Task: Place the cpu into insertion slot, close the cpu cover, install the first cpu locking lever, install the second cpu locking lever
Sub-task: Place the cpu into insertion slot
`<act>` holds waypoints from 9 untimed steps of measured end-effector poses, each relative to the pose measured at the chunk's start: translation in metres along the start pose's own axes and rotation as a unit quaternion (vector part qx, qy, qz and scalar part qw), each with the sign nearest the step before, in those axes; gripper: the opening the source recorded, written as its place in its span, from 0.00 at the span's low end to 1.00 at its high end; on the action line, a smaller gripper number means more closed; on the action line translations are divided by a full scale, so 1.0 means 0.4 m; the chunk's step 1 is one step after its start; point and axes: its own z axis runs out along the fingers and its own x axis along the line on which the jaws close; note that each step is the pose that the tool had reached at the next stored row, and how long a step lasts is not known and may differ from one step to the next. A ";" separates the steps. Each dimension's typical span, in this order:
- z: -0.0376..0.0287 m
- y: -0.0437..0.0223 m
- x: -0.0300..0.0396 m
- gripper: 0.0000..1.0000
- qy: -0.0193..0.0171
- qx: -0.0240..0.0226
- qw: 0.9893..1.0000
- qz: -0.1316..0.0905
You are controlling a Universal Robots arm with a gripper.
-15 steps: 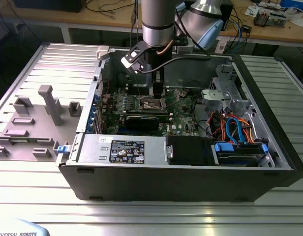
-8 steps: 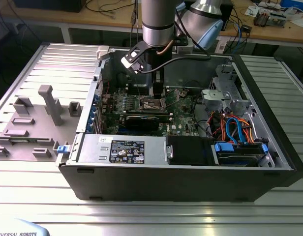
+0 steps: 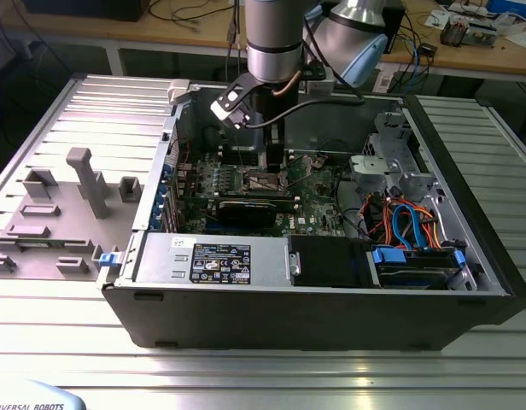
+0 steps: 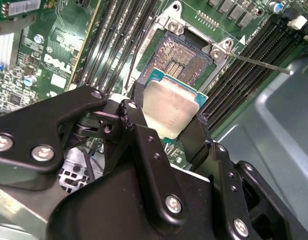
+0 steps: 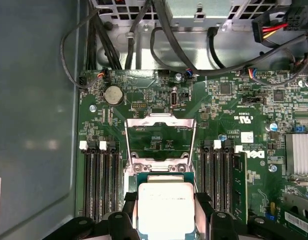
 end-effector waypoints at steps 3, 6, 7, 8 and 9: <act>0.018 -0.003 0.001 0.54 0.000 0.000 1.000 -0.001; 0.032 -0.007 0.001 0.54 -0.001 0.000 1.000 -0.001; 0.035 -0.007 0.002 0.54 -0.002 0.000 1.000 -0.001; 0.039 -0.008 0.002 0.54 -0.004 0.000 1.000 -0.001; 0.042 -0.008 0.002 0.54 -0.007 0.000 1.000 -0.001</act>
